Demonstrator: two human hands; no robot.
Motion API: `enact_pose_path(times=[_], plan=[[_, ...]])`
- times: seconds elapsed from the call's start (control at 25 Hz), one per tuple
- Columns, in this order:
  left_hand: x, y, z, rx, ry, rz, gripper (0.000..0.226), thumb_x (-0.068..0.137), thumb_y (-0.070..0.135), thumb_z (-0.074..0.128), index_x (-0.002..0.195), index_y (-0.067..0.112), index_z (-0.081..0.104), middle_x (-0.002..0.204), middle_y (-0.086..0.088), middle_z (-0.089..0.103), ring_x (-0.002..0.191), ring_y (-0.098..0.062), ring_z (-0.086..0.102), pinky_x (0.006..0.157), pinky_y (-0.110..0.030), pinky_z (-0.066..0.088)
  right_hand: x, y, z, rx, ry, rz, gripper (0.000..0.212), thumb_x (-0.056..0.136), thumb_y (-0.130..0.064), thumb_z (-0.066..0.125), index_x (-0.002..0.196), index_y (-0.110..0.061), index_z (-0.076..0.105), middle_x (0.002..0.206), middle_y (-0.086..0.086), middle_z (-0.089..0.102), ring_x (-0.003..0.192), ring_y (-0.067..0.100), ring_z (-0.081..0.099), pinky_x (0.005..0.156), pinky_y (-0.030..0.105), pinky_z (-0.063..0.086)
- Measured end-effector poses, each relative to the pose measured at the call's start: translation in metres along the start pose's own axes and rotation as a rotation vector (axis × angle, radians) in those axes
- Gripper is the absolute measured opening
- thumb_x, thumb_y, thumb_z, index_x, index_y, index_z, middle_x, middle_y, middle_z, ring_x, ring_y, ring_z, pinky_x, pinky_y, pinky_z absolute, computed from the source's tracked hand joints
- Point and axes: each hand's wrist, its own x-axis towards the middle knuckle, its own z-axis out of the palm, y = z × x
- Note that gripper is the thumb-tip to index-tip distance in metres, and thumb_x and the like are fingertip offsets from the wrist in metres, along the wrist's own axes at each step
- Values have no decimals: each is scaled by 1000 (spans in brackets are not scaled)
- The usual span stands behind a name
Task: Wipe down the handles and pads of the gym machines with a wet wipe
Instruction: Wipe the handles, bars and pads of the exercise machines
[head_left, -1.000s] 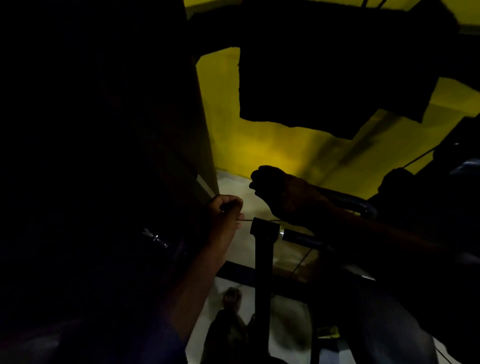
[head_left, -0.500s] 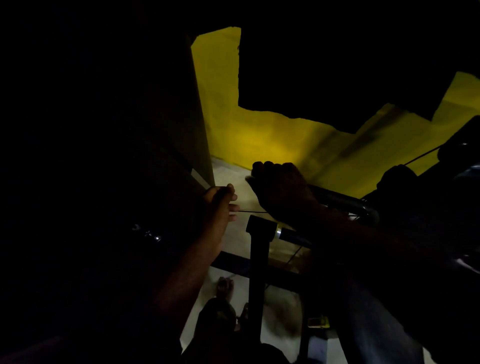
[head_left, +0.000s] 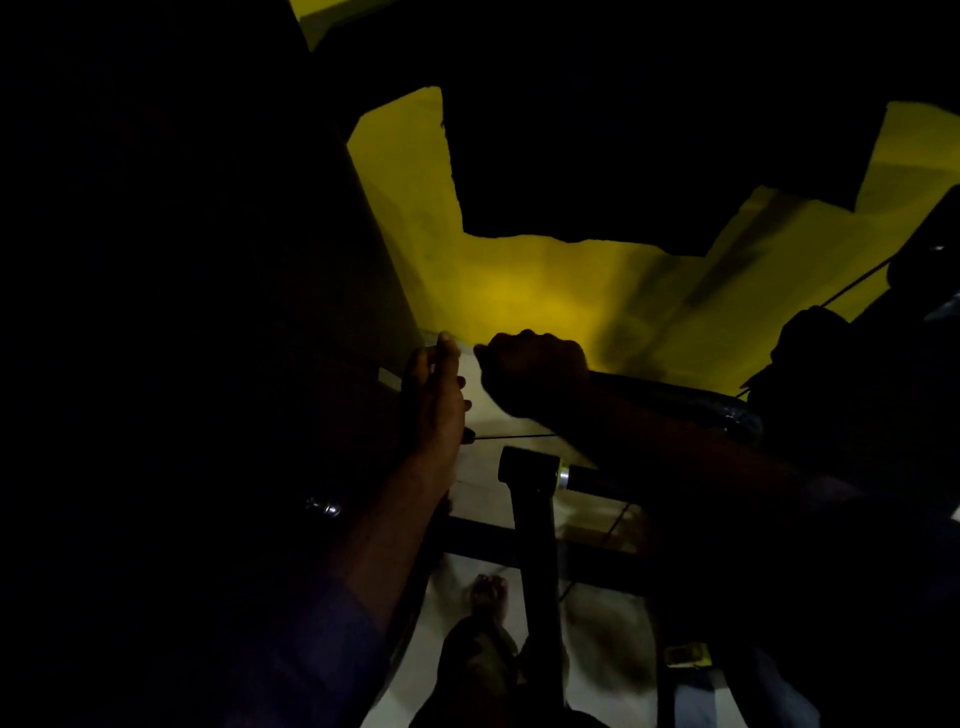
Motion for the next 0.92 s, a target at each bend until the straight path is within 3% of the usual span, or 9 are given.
enact_pose_path(times=[0.12,0.2,0.32,0.48,0.56,0.72,0.8,0.84,0.92], plan=[[2,-1,-1,29,-40,21,51,108,52,41,130,10,61,125,-14,66,97,-15,63,66,-28,47,-22,3,5,-89,157,4,56,106,-60,32,104,-12,60,81,4,58,79,30,64,93,48,45],[5,-8,-1,24,-62,13,53,108,53,40,129,8,60,130,-20,64,92,-12,62,64,-26,46,-42,5,27,-247,274,-20,58,94,-59,60,119,-7,57,96,9,64,91,32,64,108,55,38],[7,-10,-3,15,-41,-10,55,109,52,35,129,8,61,131,-13,63,92,-10,61,66,-26,49,-45,4,43,-280,221,21,77,73,-46,82,129,-2,52,107,15,61,101,36,60,111,58,34],[3,-6,1,53,-42,-12,56,110,52,32,126,9,64,125,-2,63,99,-12,62,69,-30,49,-28,-2,4,-196,49,-26,61,87,-50,71,124,-6,49,94,6,61,93,33,64,112,55,28],[2,-9,2,63,-97,3,47,109,47,40,127,10,63,125,-3,65,107,-18,65,74,-31,51,-30,8,-4,-135,-20,-23,60,93,-56,63,126,-9,47,98,4,63,99,31,65,115,53,20],[8,-8,4,84,-303,79,30,104,30,61,130,15,66,125,-1,69,117,-16,66,87,-29,56,-68,32,18,-179,283,-69,56,102,-54,43,138,-12,53,130,9,63,122,31,60,119,52,17],[11,-10,7,57,-343,63,25,101,22,65,125,17,69,123,-3,71,115,-15,68,88,-28,57,-80,49,26,-86,376,-166,55,105,-40,32,149,-12,48,155,11,49,144,29,45,123,52,16],[12,-12,9,34,-350,50,22,100,19,66,122,16,69,121,-3,73,113,-15,69,88,-29,58,-80,54,27,-29,393,-208,53,104,-33,32,150,-12,49,160,12,42,148,30,39,123,52,19],[16,-15,11,3,-360,35,18,101,13,65,118,14,68,114,-3,73,105,-14,70,89,-34,59,-70,57,28,125,421,-245,45,101,-21,36,138,-12,60,150,15,52,135,36,49,112,51,38]])
